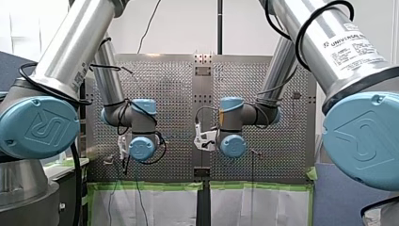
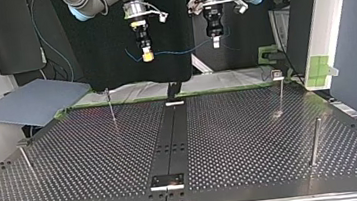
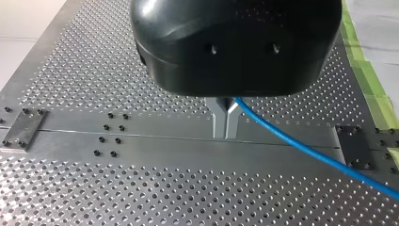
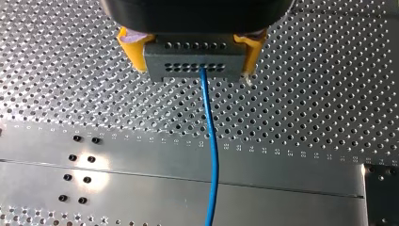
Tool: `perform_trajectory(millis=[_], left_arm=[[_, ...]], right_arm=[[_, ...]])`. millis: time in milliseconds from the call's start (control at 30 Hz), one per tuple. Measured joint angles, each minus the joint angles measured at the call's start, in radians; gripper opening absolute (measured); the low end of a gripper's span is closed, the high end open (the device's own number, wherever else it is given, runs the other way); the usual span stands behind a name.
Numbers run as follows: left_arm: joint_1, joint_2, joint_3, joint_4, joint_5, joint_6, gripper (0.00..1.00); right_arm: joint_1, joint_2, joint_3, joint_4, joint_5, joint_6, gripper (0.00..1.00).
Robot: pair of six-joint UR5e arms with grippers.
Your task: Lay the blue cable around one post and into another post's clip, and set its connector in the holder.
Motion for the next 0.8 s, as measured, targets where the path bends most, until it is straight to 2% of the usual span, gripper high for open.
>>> perform_trajectory(millis=[800], left_arm=[[0.0,0.0,0.0,0.0,0.0,0.0,0.0]], right_arm=[[0.0,0.0,0.0,0.0,0.0,0.0,0.0]])
